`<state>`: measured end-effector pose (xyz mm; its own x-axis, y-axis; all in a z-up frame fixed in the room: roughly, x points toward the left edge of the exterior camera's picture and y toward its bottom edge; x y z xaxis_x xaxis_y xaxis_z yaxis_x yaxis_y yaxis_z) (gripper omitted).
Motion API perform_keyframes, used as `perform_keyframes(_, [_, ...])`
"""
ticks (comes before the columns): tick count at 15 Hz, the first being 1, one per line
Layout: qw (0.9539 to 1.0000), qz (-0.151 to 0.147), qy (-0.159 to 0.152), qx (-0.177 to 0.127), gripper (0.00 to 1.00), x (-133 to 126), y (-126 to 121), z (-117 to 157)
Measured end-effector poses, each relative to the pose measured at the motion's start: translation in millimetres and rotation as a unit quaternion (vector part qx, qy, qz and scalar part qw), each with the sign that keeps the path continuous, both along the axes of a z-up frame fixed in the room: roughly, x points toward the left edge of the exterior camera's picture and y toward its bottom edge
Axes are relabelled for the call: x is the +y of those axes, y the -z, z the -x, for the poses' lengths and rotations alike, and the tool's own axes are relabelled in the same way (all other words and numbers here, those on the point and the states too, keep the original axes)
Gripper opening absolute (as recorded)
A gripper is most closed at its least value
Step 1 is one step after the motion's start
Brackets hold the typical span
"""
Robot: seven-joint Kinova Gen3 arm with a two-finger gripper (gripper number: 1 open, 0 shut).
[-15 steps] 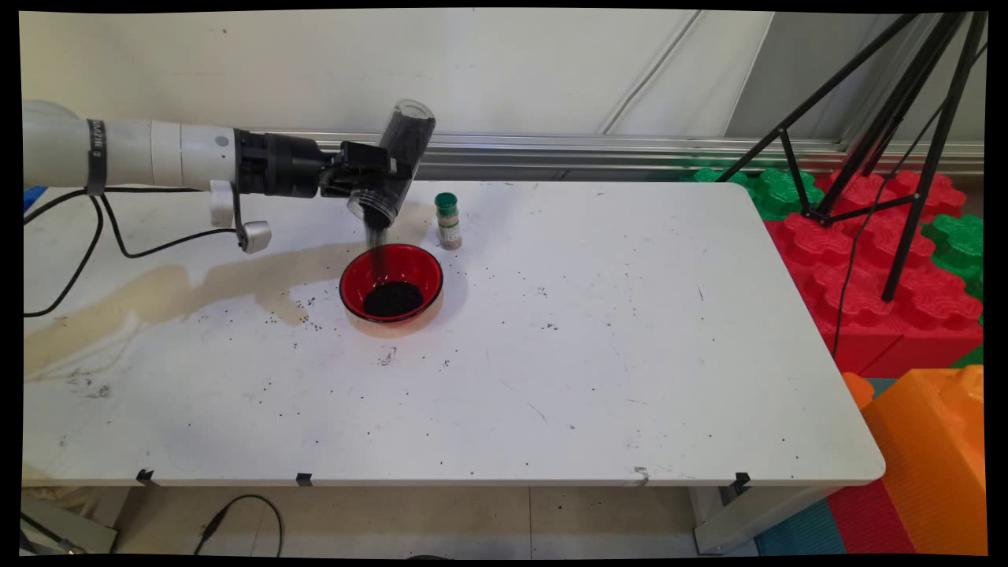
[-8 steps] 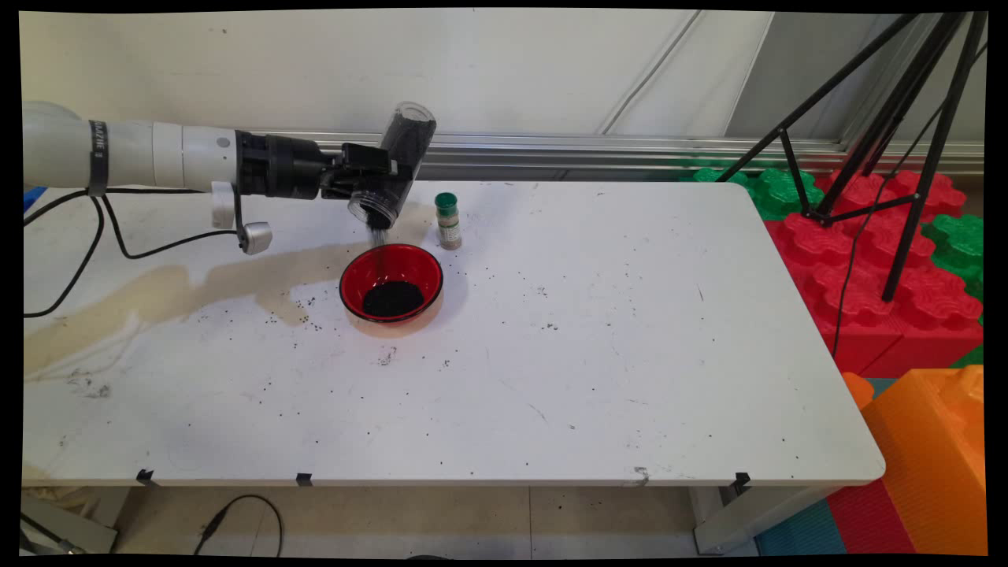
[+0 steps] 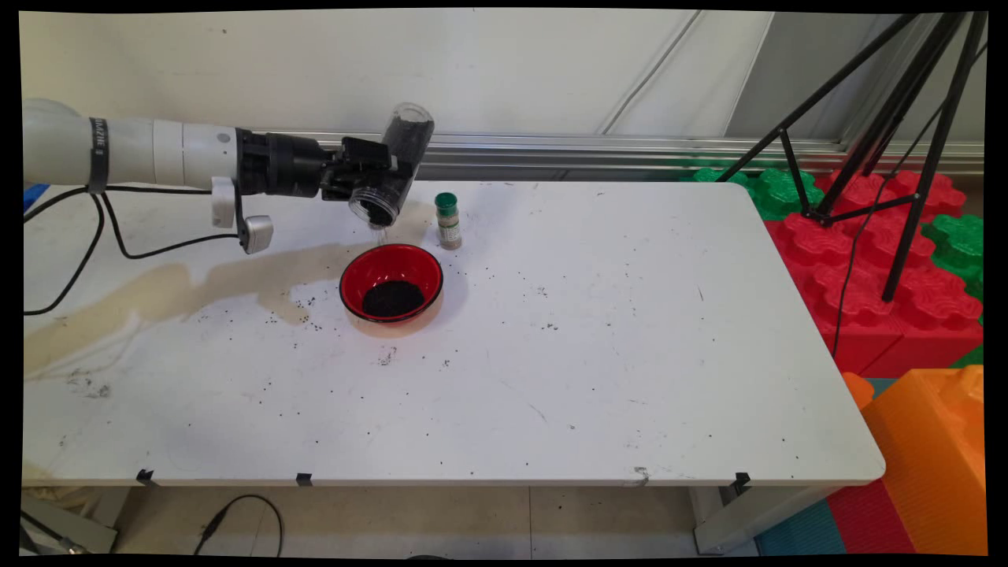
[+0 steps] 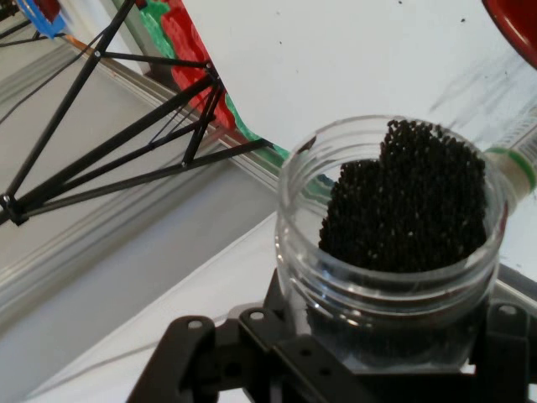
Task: Pour the black seasoning powder in the red bowl
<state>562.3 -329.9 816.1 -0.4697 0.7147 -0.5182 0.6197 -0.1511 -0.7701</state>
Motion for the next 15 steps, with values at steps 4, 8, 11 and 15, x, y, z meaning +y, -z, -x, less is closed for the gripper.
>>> perform_keyframes(4, [0.9992,-0.022,-0.017,0.027,0.00,-2,-5,-1])
perform_keyframes(8, [0.9959,-0.055,-0.040,0.060,0.00,-5,-13,-5])
perform_keyframes(11, [0.9910,-0.084,-0.058,0.087,0.00,-5,-21,-8])
perform_keyframes(15, [0.9811,-0.125,-0.079,0.124,0.00,-2,-33,-12])
